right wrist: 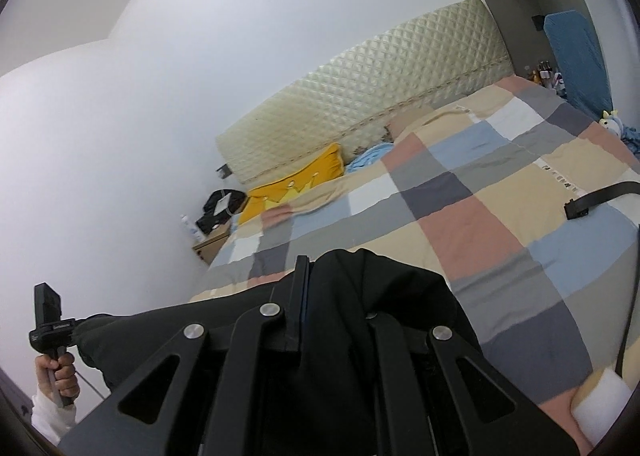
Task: Fold large clothes
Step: 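Lift the hem with both grippers and fold it toward the collar, then lower the folded hem onto the jacket and open both grippers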
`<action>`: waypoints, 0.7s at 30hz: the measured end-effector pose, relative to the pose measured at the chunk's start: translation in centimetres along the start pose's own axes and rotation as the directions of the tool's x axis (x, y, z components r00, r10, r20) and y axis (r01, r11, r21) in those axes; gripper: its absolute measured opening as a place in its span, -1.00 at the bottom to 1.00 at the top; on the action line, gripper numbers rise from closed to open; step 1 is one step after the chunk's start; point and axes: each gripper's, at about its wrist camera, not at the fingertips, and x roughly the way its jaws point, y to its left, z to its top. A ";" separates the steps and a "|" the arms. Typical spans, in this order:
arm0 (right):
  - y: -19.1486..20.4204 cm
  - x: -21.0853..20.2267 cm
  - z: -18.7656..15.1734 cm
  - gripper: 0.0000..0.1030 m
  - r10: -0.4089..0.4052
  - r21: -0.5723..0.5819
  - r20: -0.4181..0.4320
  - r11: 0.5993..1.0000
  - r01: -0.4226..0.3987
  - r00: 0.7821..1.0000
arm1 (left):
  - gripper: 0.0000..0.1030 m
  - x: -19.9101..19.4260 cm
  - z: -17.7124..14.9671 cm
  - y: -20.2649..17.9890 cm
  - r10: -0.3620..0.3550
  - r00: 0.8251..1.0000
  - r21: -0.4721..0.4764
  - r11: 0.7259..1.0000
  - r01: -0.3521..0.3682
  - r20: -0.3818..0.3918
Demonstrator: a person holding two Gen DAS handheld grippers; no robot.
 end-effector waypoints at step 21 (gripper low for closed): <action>-7.3 19.1 0.5 -0.84 -0.287 -0.219 -0.133 0.942 0.255 0.949 | -0.84 23.5 7.6 -0.7 0.414 0.909 0.079 0.906 -0.416 0.044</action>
